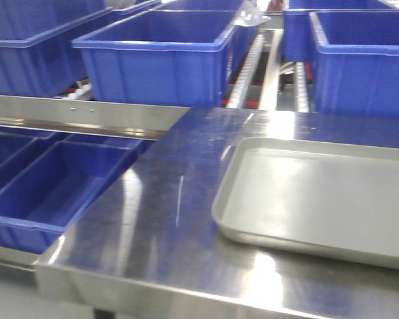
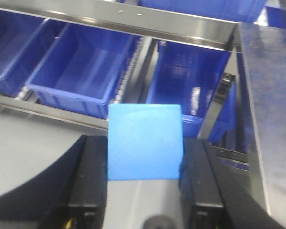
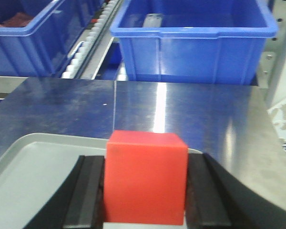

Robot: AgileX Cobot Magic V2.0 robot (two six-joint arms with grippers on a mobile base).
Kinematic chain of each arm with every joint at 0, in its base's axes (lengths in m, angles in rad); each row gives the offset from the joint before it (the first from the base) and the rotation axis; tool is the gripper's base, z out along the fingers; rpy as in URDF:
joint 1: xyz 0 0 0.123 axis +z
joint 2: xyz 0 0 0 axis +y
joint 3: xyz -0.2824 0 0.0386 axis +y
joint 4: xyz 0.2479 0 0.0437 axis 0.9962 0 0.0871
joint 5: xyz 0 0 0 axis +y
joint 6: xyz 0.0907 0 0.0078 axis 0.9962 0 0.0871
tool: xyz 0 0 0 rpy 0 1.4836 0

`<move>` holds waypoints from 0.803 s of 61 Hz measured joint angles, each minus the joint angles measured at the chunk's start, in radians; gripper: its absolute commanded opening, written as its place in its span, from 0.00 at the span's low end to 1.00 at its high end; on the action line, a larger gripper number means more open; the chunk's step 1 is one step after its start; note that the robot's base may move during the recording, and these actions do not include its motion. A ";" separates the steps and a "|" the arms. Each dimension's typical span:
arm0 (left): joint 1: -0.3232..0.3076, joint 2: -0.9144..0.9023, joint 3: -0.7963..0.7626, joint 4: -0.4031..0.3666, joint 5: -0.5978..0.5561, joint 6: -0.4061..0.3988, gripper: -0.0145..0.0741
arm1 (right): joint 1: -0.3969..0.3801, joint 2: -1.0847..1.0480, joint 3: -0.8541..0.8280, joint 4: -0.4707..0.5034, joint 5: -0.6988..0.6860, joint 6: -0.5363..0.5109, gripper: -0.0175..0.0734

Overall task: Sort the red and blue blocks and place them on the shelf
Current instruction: 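Drive the base away from the table carrying both cubes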

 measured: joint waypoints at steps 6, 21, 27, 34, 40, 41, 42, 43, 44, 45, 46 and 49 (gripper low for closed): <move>0.000 0.000 0.000 0.000 0.000 0.000 0.30 | 0.000 0.000 0.000 0.000 0.000 0.000 0.25; 0.000 0.000 0.000 0.000 0.000 0.000 0.30 | 0.000 0.000 0.000 0.000 0.000 0.000 0.25; 0.000 0.000 0.000 0.000 0.000 0.000 0.30 | 0.000 0.000 0.000 0.000 0.000 0.000 0.25; 0.000 0.000 0.000 0.000 0.000 0.000 0.30 | 0.000 0.000 0.000 0.000 0.000 0.000 0.25; 0.000 0.000 0.000 0.000 0.000 0.000 0.30 | 0.000 0.000 0.000 0.000 0.000 0.000 0.25; 0.000 0.000 0.000 0.000 0.000 0.000 0.30 | 0.000 0.000 0.000 0.000 0.000 0.000 0.25; 0.000 0.000 0.000 0.000 0.000 0.000 0.30 | 0.000 0.000 0.000 0.000 0.000 0.000 0.25; 0.000 0.000 0.000 0.000 0.000 0.000 0.30 | 0.000 0.000 0.000 0.000 0.000 0.000 0.25; 0.000 0.000 0.000 0.000 0.000 0.000 0.30 | 0.000 0.000 0.000 0.000 0.000 0.000 0.25; 0.000 0.000 0.000 0.000 0.000 0.000 0.30 | 0.000 0.000 0.000 0.000 0.000 0.000 0.25; 0.000 0.000 0.000 0.000 0.000 0.000 0.30 | 0.000 0.000 0.000 0.000 0.000 0.000 0.25; 0.000 0.000 0.000 0.000 0.000 0.000 0.30 | 0.000 0.000 0.000 0.000 0.000 0.000 0.25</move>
